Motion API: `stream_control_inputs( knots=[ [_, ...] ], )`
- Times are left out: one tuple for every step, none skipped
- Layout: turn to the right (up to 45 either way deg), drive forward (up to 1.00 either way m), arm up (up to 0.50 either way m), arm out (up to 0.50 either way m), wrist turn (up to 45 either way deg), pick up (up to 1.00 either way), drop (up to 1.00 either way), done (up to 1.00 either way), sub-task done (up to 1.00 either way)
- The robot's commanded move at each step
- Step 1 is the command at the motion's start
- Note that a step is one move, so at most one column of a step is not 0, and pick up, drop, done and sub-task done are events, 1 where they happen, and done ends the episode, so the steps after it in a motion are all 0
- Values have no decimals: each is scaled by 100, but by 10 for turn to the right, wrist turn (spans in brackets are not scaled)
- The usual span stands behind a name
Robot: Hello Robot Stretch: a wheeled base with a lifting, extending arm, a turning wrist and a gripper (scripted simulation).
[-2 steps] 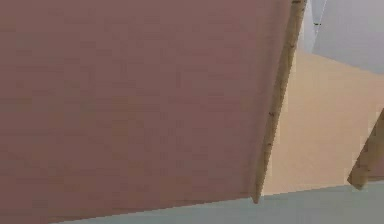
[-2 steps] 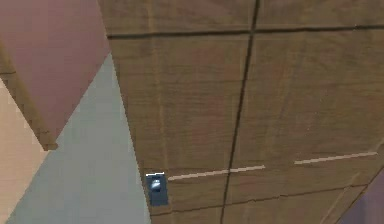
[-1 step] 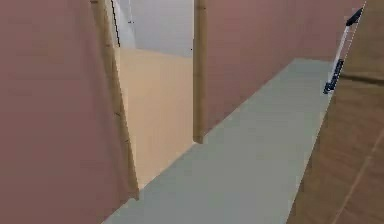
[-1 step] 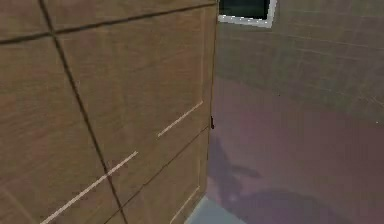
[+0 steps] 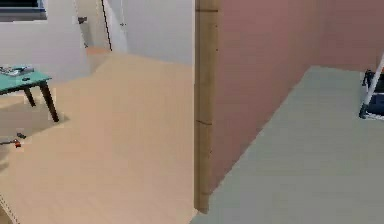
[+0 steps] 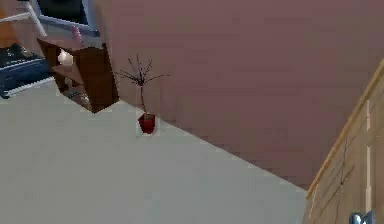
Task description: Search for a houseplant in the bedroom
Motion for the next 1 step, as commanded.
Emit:
stream_control_inputs(
  knots=[
    [450,0,0,0,0,0,0,0,0]
  ],
)
